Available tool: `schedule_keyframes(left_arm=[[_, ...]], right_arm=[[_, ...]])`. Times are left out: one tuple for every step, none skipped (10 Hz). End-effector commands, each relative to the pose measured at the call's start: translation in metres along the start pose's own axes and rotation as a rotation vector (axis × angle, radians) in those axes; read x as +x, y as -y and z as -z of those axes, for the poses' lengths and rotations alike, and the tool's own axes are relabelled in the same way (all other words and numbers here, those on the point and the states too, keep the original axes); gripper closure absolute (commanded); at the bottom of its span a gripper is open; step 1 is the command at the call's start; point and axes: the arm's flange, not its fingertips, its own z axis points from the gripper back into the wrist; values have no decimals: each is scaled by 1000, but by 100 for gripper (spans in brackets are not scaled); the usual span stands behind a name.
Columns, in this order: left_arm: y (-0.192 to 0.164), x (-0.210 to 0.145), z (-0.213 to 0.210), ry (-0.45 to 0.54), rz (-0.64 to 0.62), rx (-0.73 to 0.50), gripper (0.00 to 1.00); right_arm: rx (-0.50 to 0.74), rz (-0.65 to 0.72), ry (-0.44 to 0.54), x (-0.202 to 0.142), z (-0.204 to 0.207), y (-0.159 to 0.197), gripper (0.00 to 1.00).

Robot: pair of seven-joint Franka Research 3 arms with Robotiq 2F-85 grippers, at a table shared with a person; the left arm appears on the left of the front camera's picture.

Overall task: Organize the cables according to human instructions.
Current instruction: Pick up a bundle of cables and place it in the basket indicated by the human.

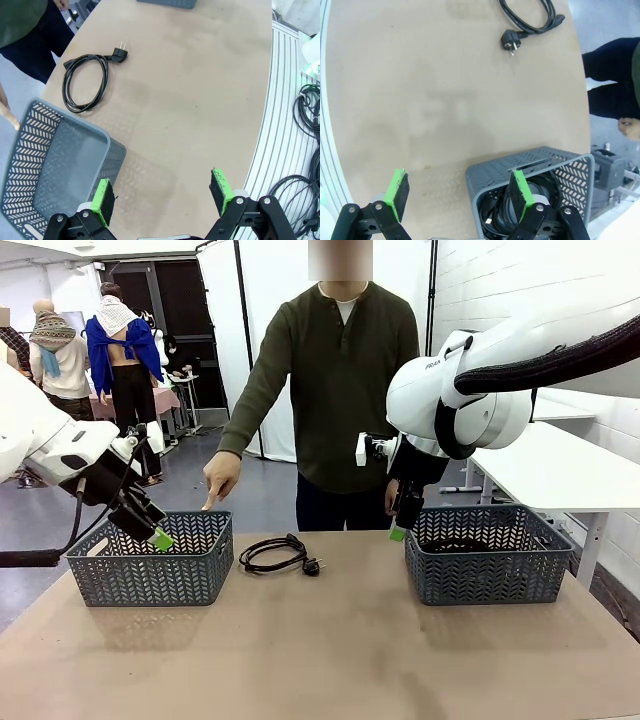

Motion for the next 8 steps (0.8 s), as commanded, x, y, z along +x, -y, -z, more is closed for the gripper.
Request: schedule_keyframes(left_arm=[[-7, 29, -1, -49, -27, -1, 0], [-8, 44, 3, -62, -31, -9, 0], [-10, 63, 10, -89, -61, -3, 0], [-13, 78, 18, -130, -100, 29, 0], [-15, 92, 26, -159, -134, 52, 0], [-20, 105, 35, -173, -180, 59, 0], [-28, 117, 48, -213, -207, 106, 0], [-35, 126, 60, -239, -226, 153, 0]], right_arm=[[-8, 5, -7, 0, -1, 1, 0], [-8, 5, -7, 0, -1, 1, 0], [-8, 5, -7, 0, -1, 1, 0], [-8, 5, -7, 0, -1, 1, 0], [-8, 5, -7, 0, -1, 1, 0], [-8, 5, -7, 0, -1, 1, 0], [-8, 5, -7, 0, -1, 1, 0], [-8, 5, -7, 0, -1, 1, 0]])
